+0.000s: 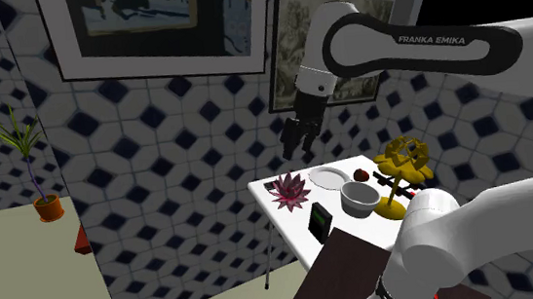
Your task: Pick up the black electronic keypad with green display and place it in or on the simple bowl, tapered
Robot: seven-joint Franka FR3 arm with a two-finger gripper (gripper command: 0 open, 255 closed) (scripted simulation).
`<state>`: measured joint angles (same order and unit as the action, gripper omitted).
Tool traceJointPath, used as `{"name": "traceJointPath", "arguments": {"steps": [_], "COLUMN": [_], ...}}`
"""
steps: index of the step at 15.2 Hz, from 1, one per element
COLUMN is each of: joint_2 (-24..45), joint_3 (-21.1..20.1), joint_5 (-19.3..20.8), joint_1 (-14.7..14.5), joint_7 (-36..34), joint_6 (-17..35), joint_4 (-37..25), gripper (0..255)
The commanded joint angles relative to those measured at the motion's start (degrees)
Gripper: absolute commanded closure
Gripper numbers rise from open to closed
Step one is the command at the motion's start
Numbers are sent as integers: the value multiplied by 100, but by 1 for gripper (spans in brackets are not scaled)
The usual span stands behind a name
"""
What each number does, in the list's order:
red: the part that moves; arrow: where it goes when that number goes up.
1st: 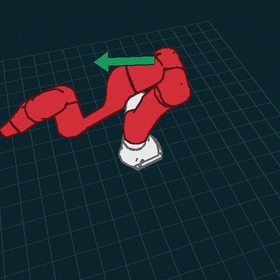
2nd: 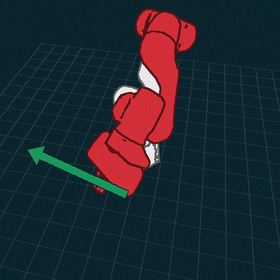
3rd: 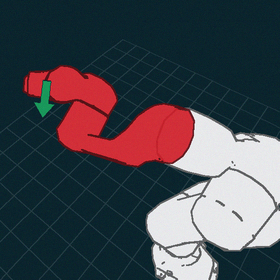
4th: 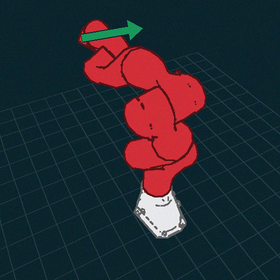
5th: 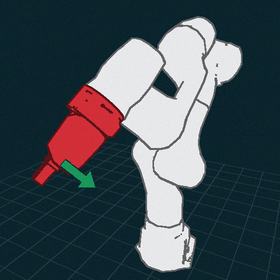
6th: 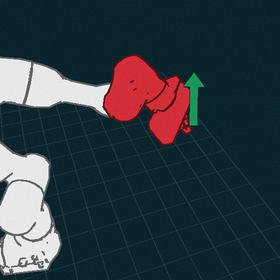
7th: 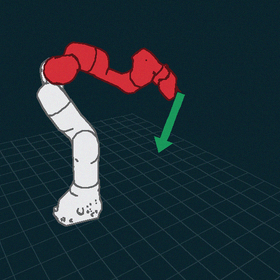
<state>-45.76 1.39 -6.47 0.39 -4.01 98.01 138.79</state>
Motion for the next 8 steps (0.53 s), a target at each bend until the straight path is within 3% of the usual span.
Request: {"name": "traceJointPath", "arguments": {"steps": [1, 8], "joint_2": [0, 240], "joint_3": [0, 471], "joint_5": [0, 403], "joint_1": [0, 285], "joint_7": [0, 594], "joint_6": [0, 972], "joint_4": [0, 865], "gripper": [0, 0]}}
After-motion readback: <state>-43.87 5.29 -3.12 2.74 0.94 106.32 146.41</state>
